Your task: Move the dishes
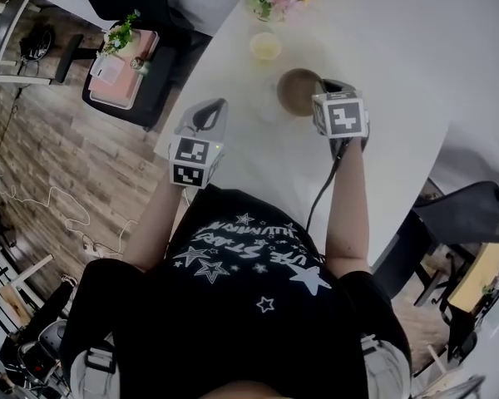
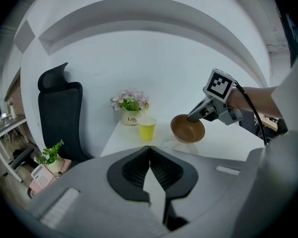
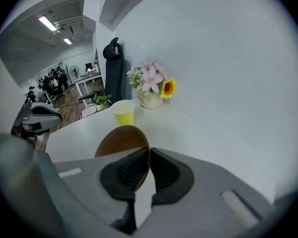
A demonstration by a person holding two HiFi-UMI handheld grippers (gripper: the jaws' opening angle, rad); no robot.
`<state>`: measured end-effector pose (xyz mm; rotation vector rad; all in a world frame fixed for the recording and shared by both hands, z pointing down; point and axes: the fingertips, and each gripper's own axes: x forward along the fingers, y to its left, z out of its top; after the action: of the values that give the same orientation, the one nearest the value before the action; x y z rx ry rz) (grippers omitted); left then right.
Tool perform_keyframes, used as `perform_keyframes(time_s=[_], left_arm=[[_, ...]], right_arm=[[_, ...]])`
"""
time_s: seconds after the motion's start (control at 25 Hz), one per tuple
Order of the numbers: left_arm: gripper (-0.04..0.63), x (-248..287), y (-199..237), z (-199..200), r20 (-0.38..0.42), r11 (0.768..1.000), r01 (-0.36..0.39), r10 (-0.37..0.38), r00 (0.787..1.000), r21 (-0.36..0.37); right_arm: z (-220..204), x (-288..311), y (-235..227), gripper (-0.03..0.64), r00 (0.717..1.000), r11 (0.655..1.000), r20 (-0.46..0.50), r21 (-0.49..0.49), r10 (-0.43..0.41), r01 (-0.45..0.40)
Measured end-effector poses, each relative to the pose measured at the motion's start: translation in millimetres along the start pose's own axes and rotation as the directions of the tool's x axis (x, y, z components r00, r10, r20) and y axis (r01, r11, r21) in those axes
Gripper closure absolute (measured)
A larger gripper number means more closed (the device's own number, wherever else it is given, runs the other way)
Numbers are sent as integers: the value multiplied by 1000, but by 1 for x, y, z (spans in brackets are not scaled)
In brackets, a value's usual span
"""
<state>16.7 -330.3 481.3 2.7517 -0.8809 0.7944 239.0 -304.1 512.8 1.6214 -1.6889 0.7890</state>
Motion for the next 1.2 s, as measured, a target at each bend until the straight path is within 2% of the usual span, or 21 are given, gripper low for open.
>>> perform_keyframes(time_s=[0.28, 0.4, 0.96, 1.12, 1.2], left_arm=[[584, 23, -15, 10, 4, 1000, 26, -26, 1000, 15], [584, 31, -21, 10, -7, 999, 37, -37, 999, 16], [584, 42, -32, 7, -42, 999, 19, -18, 999, 37], [584, 34, -36, 5, -52, 999, -1, 3, 999, 33], [584, 28, -38, 8, -44, 999, -16, 17, 999, 32]], right_arm=[[-7, -6, -59, 597, 997, 995, 5, 67, -72, 72], [-14, 1, -74, 597, 997, 993, -8, 91, -73, 73], [-34, 33, -99, 580, 998, 987, -28, 150, -48, 52], [-37, 31, -99, 539, 999, 990, -27, 130, -46, 49], [-34, 25, -99, 495, 999, 993, -12, 112, -46, 47]])
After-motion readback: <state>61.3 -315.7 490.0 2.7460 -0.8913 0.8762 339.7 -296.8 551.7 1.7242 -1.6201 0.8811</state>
